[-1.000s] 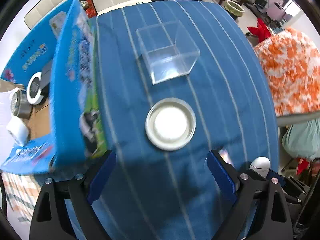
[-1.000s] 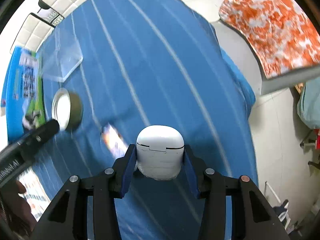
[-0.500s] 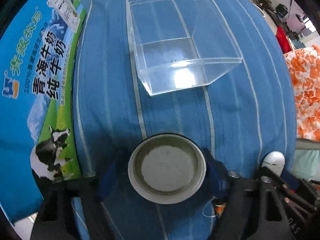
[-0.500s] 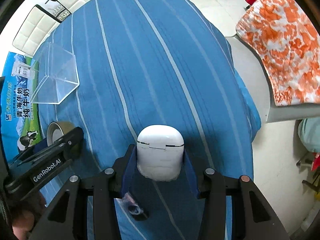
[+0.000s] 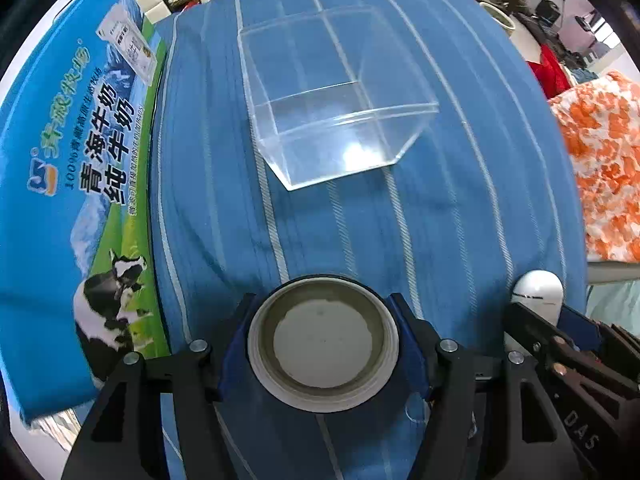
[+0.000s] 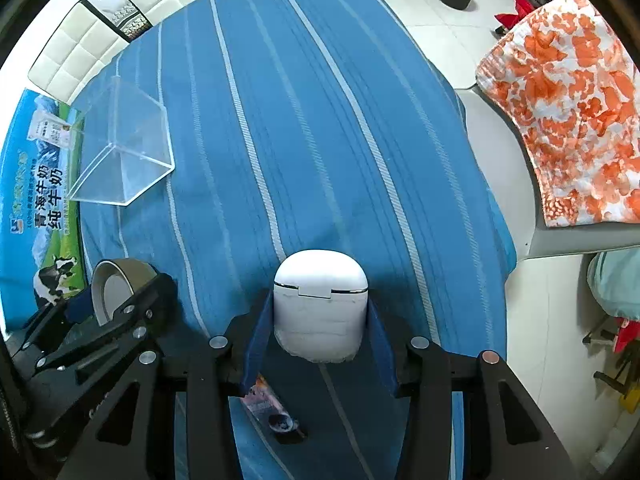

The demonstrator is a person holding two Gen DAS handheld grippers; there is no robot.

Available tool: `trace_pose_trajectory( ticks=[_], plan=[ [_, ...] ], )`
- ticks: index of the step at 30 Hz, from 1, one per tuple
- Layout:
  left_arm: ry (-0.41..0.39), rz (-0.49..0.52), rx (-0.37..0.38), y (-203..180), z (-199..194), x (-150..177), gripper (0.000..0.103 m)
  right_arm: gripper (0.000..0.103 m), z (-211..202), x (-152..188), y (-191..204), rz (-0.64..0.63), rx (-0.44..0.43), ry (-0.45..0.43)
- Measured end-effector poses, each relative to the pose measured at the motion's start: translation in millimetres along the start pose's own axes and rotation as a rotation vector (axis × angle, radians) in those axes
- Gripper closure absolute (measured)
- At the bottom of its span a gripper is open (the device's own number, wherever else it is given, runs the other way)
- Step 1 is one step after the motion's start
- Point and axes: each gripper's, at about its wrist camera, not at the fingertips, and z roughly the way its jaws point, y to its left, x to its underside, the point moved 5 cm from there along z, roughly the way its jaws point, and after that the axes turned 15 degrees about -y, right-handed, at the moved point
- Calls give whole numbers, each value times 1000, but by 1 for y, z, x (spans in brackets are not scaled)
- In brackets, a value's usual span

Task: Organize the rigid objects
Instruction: 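Lift the silver tin with the left tool while the right tool lifts the earbud case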

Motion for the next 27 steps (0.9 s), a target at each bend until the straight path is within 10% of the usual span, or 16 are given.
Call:
trace_pose_trajectory(
  ticks=[16, 27],
  plan=[
    [-128, 39, 115, 8, -92, 3, 41, 54, -75, 6, 21, -3, -45, -103],
    [-262, -51, 141, 99, -174, -21, 41, 54, -147, 12, 128, -91, -193, -192]
  ],
)
